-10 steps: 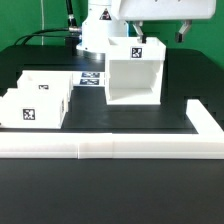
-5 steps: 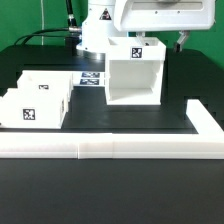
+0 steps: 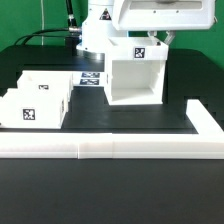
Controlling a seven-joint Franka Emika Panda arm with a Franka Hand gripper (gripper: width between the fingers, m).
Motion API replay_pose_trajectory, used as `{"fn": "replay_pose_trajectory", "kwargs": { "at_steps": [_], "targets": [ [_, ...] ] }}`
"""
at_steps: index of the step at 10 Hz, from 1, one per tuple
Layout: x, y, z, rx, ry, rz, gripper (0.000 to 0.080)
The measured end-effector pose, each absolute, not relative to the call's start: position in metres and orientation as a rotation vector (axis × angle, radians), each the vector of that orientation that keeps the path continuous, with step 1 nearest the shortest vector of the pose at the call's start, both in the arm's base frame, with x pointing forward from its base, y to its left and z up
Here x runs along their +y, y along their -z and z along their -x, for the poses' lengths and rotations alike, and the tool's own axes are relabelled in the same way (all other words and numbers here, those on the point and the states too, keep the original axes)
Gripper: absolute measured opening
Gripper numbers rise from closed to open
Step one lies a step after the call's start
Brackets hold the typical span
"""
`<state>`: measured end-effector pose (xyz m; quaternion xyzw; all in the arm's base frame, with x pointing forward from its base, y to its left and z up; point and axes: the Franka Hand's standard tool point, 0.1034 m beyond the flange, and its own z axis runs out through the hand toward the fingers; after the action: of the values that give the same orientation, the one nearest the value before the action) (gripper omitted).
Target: Assemble drawer
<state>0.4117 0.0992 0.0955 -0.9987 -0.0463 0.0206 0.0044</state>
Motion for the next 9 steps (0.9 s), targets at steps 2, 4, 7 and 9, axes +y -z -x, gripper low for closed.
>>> {"fn": "replay_pose_trajectory", "kwargs": {
  "at_steps": [2,4,7,9],
  "targets": [
    [0.099,-0.096,-0.412,-0.145,-0.064,3.129,0.0036],
    [0.099,-0.096,-0.412,-0.145,-0.064,3.129,0.0036],
    [0.095,-0.096,-0.449,-0.183,-0.023,3.114,0.0037],
    [0.092,-0.096,-0.494,-0.180,0.037,3.103,0.0038]
  ]
}}
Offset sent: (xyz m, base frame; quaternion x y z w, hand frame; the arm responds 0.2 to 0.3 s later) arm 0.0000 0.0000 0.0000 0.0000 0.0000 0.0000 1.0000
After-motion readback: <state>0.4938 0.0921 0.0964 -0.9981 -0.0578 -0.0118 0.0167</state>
